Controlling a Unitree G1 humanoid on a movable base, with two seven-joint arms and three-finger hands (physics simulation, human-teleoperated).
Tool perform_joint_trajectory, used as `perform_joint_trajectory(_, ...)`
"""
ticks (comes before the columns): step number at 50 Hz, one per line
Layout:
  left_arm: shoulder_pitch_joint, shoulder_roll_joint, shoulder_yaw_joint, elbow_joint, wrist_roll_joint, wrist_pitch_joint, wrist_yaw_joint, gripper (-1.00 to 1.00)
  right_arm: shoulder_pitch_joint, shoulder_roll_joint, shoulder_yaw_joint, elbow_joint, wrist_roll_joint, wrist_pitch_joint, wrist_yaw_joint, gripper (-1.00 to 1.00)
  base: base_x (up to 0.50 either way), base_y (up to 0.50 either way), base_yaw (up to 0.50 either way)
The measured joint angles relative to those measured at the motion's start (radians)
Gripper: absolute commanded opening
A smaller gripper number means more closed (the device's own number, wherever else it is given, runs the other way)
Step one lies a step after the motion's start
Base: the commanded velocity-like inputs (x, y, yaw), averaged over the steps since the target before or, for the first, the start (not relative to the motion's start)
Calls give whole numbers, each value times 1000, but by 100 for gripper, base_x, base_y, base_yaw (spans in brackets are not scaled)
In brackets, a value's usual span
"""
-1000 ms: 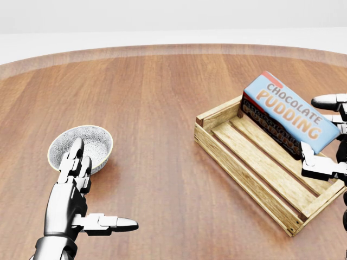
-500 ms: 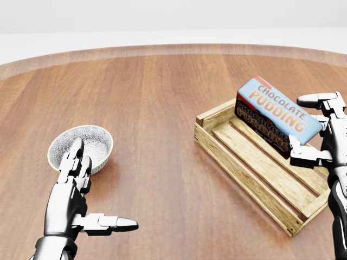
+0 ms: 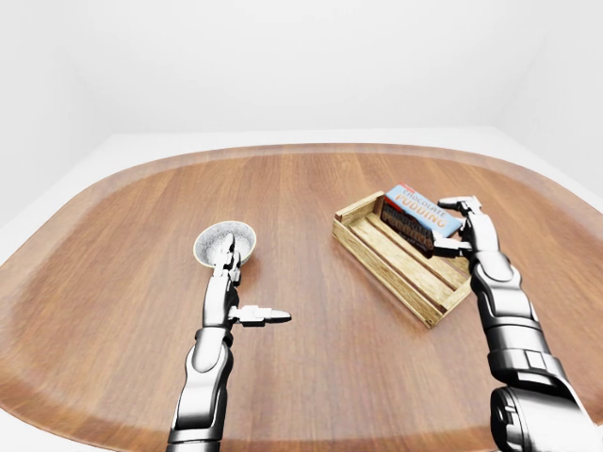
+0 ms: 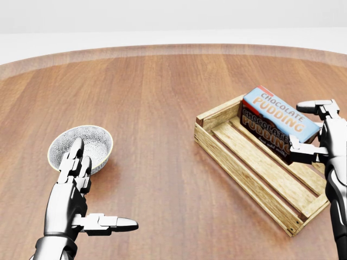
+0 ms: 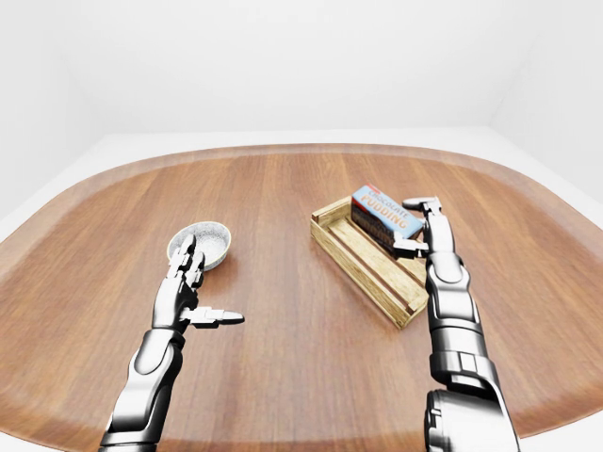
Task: Pick up the chocolate pudding and put it in the tray.
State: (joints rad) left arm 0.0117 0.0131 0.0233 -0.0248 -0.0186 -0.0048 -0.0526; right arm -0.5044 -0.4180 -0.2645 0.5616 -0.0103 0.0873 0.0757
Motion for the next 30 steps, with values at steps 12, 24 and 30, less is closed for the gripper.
perform_joint_trajectory(12,0,0,0,0,0,0,0,100,-77,-26,19,176,6,0,-7,-100,0,0,0)
perform_joint_trajectory(24,0,0,0,0,0,0,0,100,-126,-44,31,276,11,0,-10,-100,0,0,0)
perform_joint_trajectory(30,0,0,0,0,0,0,0,100,-151,-50,37,319,10,0,-12,-100,0,0,0)
